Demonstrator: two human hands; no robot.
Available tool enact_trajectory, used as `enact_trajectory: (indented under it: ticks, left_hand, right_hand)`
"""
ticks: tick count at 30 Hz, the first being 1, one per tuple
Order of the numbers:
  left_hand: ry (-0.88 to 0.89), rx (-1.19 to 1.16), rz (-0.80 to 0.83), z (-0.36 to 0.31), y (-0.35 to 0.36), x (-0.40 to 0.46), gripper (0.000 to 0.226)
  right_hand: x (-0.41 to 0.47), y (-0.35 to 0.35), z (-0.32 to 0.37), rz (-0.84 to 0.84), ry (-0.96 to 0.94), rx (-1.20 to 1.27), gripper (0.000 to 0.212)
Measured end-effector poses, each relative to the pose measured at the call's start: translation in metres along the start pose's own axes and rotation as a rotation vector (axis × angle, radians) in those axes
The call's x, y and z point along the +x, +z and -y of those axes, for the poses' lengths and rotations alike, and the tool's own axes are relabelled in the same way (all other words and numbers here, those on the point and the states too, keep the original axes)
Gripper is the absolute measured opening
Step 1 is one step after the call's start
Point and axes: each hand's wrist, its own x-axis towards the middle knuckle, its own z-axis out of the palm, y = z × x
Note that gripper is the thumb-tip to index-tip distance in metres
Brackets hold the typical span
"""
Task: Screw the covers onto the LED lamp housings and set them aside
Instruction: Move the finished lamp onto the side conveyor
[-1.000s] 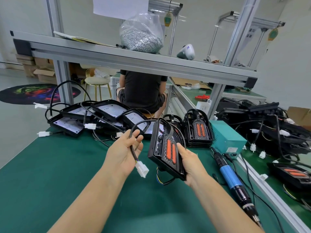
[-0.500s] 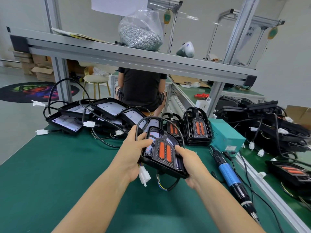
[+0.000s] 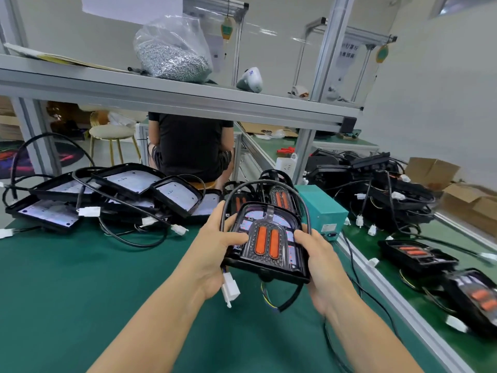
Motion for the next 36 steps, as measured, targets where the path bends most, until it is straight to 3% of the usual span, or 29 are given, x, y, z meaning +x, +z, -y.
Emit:
enact_trajectory:
  ticks: [9,27,32,36]
  left_hand:
    - [-0.061,0.050,0.197,0.025,0.064,0.019,0.067]
    - [-0.268,0.094,0.454,0.117,0.223,0.062,0.070]
    - [-0.335,0.146,0.474,0.131,0.261,0.079,0.075]
    - [-0.368,0.158,0.479,0.136,0.288,0.097,0.064]
  right_hand:
    - [-0.018,-0.066,0.024,-0.169,-0.059,-0.034,0.022]
    - [-0.055,-0.224,0.045,-0.664,-0.041,-0.092,0.023]
    - [-0.046,-0.261,0.049,-0.748,-0.066,-0.070,0.019]
    - [-0.030,-0.282,0.057,-0.804,-0.056,-0.029,0.016]
